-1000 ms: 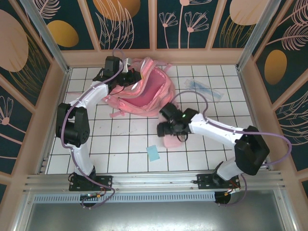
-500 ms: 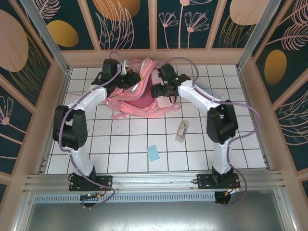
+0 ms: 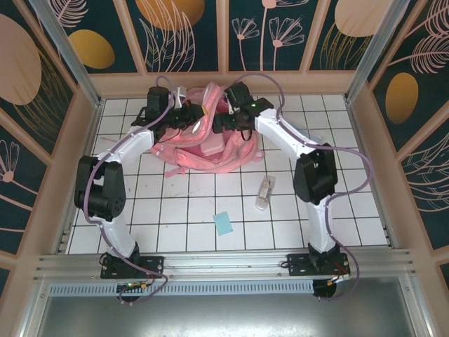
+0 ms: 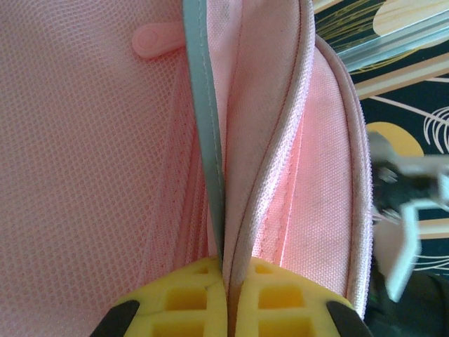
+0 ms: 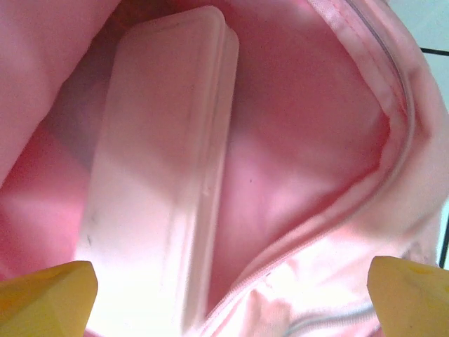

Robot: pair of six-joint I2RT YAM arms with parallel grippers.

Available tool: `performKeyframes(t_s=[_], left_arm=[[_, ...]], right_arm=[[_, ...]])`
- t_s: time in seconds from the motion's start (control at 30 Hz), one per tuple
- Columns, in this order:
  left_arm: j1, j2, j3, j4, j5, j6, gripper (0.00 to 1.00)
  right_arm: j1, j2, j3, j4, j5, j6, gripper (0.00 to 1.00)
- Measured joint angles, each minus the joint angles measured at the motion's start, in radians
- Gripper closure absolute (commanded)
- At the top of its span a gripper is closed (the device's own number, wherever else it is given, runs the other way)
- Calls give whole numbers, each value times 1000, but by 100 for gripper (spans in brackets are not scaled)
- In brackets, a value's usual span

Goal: Pack the student bag

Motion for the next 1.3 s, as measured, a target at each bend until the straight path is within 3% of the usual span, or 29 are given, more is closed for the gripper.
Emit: performKeyframes(t_s=[0.1, 0.27, 0.4, 0.7, 0.93, 1.0, 1.13, 1.3], left_arm=[[0, 0, -2, 7, -4, -14, 100], [-2, -4, -33, 56, -12, -44, 100], [-4, -23, -69, 82, -12, -60, 100], [-16, -90, -113, 92, -23, -84, 100], [-22, -93, -121, 102, -34, -97, 100], [-23, -93, -126, 112, -37, -104, 100], [-35, -93, -135, 122, -39, -115, 100], [-50, -94, -135, 122, -50, -115, 100]], right_arm=[[-5, -112, -112, 37, -22, 47, 21], [-14, -321, -423, 214, -121, 174, 39], [-6, -365, -607, 388, -192, 268, 53], [-2, -175, -603, 663, -289, 473, 51], [39, -151, -663, 744, -302, 651, 23], [45, -161, -698, 758, -303, 691, 21], [50, -161, -708, 768, -306, 737, 25], [50, -118, -706, 852, -320, 787, 48]])
